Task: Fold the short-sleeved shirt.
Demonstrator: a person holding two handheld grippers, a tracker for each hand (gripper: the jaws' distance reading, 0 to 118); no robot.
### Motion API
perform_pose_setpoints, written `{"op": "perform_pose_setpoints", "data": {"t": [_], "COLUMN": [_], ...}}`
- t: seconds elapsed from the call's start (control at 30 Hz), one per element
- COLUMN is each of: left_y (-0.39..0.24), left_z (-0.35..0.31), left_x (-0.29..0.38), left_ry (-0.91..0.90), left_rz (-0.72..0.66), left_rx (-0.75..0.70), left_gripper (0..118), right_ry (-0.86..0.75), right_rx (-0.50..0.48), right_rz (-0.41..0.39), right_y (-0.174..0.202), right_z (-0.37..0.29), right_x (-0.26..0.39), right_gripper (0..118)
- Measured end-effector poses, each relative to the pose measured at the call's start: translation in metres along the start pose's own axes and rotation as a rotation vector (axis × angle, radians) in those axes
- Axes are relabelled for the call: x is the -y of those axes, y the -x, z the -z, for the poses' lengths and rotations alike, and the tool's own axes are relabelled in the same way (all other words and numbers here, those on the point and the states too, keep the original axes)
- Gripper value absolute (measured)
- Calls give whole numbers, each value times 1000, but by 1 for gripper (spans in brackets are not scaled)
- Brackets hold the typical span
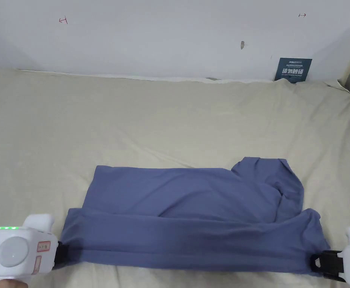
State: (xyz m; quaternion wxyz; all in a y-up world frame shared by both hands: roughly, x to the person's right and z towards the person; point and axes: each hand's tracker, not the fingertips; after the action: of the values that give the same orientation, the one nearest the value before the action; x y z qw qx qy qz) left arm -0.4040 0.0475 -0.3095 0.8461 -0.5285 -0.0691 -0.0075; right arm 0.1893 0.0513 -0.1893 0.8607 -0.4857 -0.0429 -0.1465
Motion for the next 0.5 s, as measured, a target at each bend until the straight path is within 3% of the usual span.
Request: {"op": "perform_pose_setpoints", "data": {"t": [0.43,0.47,0.5], "left_y": [8,11,12], "left_z": [-23,-21,-19], "left_x": [39,38,38], "left_ry": [-9,-17,-23], "left_rz": [-33,-40,-54], "left_rx": [17,32,57], "left_gripper": [10,14,43], "right_ry": [9,4,-2], "right_rx": [-7,-5,-5], "right_rz": [10,17,28], "right_y": [-7,-7,-8], "right_z": [-11,-9,-7], "right_x": [33,32,31], "right_gripper": [13,18,41]}}
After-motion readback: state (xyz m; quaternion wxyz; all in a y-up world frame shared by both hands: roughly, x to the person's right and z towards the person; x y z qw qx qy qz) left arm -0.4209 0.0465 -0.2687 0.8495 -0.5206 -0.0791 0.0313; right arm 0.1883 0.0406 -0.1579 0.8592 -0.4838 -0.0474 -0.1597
